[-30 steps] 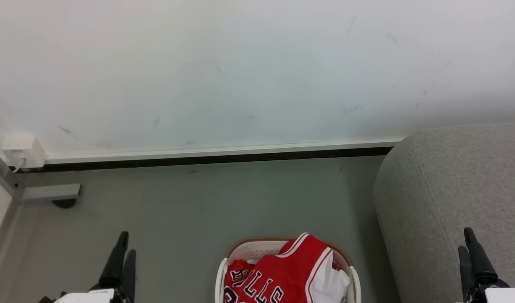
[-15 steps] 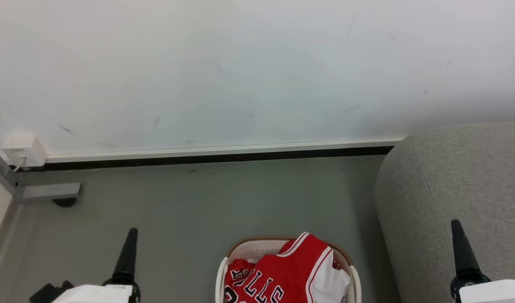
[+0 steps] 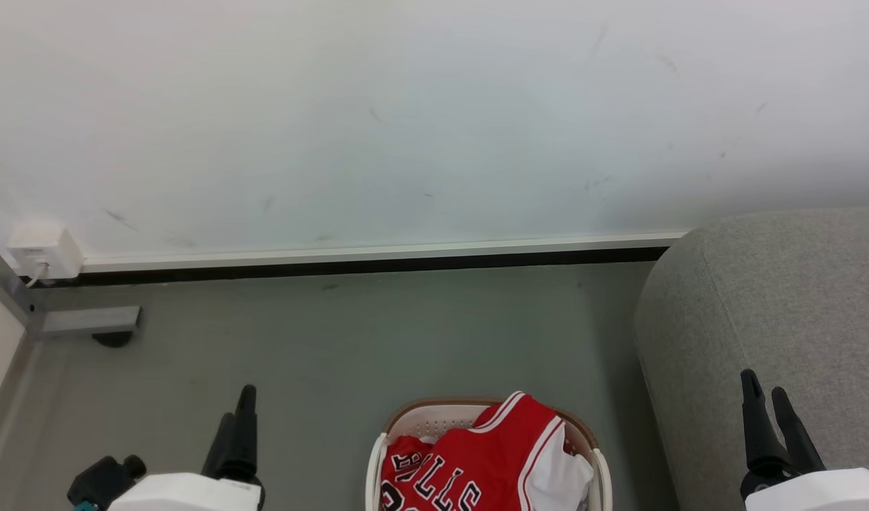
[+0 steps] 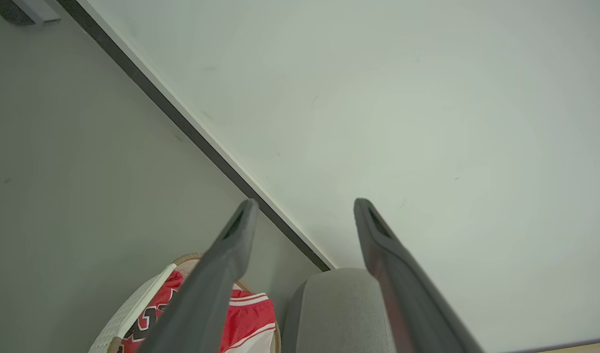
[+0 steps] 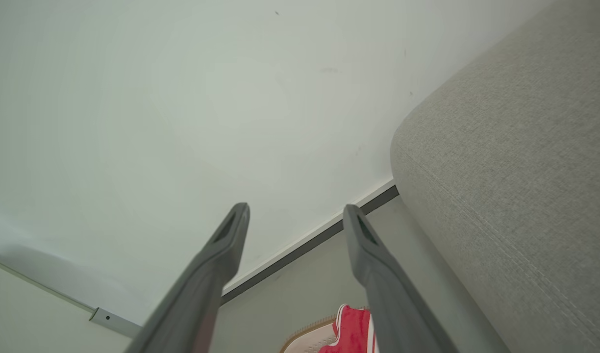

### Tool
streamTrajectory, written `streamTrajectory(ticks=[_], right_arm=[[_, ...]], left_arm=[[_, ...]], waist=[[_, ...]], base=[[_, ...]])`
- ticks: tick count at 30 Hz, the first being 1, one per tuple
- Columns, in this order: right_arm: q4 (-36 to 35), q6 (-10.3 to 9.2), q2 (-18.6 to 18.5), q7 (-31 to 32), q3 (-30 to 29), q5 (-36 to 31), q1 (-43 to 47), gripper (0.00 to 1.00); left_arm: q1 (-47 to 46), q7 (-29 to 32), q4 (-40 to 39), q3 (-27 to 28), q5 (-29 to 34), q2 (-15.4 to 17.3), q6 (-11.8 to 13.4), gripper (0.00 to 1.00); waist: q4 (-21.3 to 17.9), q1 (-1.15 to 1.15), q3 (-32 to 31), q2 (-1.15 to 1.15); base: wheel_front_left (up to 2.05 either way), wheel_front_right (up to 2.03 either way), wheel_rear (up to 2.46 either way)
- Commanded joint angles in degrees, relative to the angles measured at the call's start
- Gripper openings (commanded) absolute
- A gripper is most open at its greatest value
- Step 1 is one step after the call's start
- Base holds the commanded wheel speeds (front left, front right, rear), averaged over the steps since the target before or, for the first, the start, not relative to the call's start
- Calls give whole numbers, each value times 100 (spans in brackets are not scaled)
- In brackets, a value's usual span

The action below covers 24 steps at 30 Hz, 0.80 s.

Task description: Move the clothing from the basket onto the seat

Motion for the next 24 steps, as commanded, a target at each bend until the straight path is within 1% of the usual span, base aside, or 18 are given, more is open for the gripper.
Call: streamTrajectory(ticks=[1,13,24], right_arm=[[-69,-4,-84,-82,36,-329,-56,100],[-15,-5,-139,-305,140,-1370,-71,100],[22,-6,-167,-495,212,-2158,-62,100]], left_arm=[[-143,-92,-75,-8,353,46,22,100],[-107,-317,-211,-122,1511,52,82,100],[-50,-500,-271,-178,2370,56,115,100]], waist=[[3,0,0,0],[40,0,4,0],[64,0,9,0]], base=[[0,0,0],[0,0,0],[0,0,0]])
